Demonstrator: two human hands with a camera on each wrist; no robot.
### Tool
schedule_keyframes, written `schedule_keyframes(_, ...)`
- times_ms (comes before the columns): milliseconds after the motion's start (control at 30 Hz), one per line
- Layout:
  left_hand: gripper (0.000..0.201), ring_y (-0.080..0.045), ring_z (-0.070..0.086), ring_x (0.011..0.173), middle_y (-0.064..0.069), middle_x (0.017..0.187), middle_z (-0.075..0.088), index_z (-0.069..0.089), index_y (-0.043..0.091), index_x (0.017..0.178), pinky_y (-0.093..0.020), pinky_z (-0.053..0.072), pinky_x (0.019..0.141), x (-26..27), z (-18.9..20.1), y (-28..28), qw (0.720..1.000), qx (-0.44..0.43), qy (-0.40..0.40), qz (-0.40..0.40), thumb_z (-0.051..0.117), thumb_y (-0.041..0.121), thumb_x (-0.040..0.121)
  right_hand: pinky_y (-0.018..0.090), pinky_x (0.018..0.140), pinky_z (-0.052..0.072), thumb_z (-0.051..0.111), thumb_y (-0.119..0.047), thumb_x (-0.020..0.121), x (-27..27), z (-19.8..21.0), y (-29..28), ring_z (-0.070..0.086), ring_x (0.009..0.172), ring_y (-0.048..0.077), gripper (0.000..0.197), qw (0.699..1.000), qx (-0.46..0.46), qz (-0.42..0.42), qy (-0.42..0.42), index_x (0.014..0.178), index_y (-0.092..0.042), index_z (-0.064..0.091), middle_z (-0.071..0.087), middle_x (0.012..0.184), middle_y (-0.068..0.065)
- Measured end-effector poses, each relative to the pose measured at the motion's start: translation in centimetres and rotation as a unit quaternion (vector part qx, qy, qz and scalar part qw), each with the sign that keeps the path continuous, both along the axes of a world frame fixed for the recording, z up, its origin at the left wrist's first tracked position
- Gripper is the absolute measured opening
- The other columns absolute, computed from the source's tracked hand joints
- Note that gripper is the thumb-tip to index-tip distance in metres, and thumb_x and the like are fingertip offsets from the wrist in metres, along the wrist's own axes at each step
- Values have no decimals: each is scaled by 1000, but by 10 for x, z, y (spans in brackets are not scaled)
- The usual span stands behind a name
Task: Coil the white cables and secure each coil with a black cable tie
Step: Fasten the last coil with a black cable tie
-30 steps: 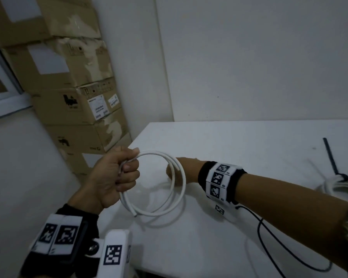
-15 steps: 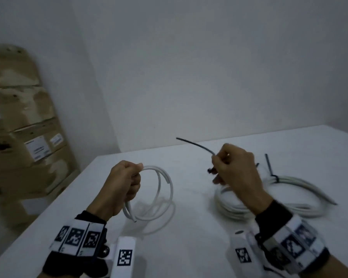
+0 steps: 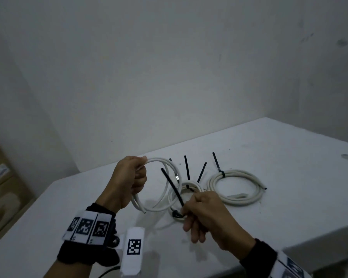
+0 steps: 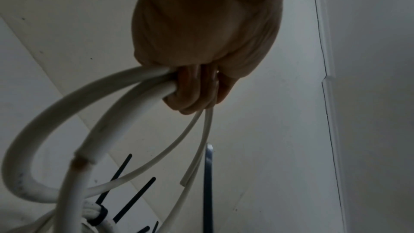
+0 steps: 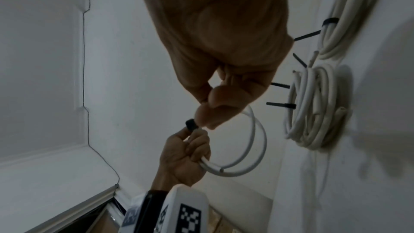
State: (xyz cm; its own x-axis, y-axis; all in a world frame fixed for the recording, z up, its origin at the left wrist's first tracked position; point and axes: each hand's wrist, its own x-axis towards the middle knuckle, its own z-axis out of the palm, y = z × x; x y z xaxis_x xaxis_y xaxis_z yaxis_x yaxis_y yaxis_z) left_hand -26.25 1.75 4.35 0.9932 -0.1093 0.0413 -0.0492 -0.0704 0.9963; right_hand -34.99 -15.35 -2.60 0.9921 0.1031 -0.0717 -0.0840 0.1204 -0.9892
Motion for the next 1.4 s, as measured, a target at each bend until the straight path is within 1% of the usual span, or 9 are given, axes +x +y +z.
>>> schedule_keyframes(300,29,-8,17,34,2,47,26,37,18,65,-14,11,36,-26,-8,-8,998,9,58,-29,43,17,94,14,34,35,49,-1,92,26,23,31,50,33,8,21,985,150,53,70,72,-4,57,60,48,2)
schedule_keyframes(467,26,-7,19,34,2,50,28,67,15,104,-13,12,38,-28,-16,4,997,7,78,-13,43,15,95,16,37,40,49,-4,92,21,20,37,56,40,9,17,981,170,72,64,79,-5,60,64,58,4)
schedule_keyframes(567,25,-7,20,34,2,50,30,66,14,105,-13,13,38,-29,-18,3,998,-9,68,4,43,13,96,22,43,49,50,-3,93,15,14,44,62,48,16,5,979,199,36,21,94,-3,54,65,69,13)
schedule_keyframes(667,22,-9,25,35,2,49,34,68,15,99,-15,17,38,-30,-21,1,998,14,48,38,46,13,95,27,50,53,45,-3,96,8,8,51,65,59,19,13,983,172,30,-57,103,-4,57,65,77,13)
schedule_keyframes(833,18,-10,24,38,-1,52,33,66,9,98,-16,18,38,-30,-28,8,998,32,21,55,48,9,95,25,47,52,53,-12,95,3,6,53,64,62,13,12,986,83,24,-143,89,-11,63,64,74,5)
schedule_keyframes(1000,16,-14,29,42,-5,50,39,70,14,91,-22,23,41,-36,-43,8,987,113,-87,74,54,14,93,21,35,40,54,-13,94,6,6,47,51,44,12,17,982,71,-49,-169,82,-4,61,57,60,3)
schedule_keyframes(1133,16,-23,43,46,-11,61,63,70,21,86,-35,38,47,-42,-56,6,935,228,-252,99,57,15,92,19,35,34,56,-18,94,14,8,45,43,37,8,23,978,70,-88,-178,73,-10,61,52,50,-3)
schedule_keyframes(1267,16,-9,37,40,4,51,54,70,18,89,-14,28,43,-46,-62,5,906,257,-320,109,56,10,93,20,36,34,54,-19,95,19,8,43,43,37,9,25,973,62,-94,-201,72,-10,61,53,50,-3)
schedule_keyframes(1400,14,-9,42,42,-3,55,60,70,13,94,-13,29,43,-43,-61,7,881,285,-361,108,56,8,93,21,36,36,53,-17,95,19,7,41,44,39,9,24,974,79,-86,-196,74,-9,62,52,52,-1)
